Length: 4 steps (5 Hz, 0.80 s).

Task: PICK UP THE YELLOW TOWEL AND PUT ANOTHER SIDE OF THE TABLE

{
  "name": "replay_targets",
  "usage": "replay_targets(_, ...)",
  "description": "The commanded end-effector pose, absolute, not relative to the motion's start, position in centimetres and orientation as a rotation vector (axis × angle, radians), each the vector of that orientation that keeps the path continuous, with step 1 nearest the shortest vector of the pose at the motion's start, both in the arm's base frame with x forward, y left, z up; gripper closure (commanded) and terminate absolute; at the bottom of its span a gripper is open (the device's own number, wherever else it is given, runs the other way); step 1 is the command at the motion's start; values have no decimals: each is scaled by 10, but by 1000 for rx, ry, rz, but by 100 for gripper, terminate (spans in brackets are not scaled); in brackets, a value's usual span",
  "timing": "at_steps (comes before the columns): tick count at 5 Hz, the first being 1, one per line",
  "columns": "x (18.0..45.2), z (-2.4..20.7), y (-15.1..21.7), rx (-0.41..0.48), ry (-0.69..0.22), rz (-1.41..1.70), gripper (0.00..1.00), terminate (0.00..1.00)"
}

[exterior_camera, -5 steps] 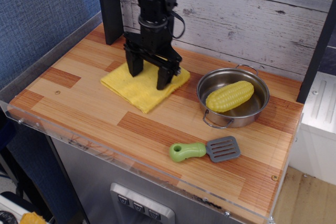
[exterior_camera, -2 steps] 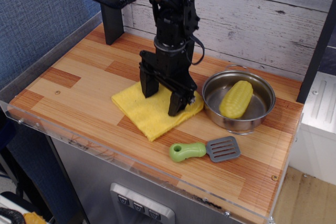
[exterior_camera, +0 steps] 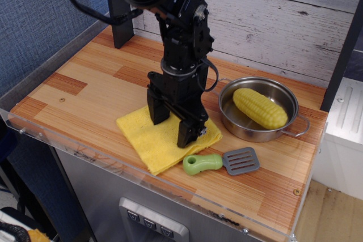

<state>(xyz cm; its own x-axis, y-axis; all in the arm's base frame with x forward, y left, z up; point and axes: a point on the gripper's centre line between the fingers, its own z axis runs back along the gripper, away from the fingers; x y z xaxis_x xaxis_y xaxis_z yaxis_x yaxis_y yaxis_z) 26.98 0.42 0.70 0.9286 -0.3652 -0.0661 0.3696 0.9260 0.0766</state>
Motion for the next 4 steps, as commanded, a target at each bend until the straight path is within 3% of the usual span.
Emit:
replay_targets(1, 264, 18, 9, 93, 21, -372, 0, 0)
replay_targets(2, 278, 33, 6, 97, -26, -378, 0, 0)
replay_targets(4, 308, 93, -6, 124, -206, -388, 0, 0)
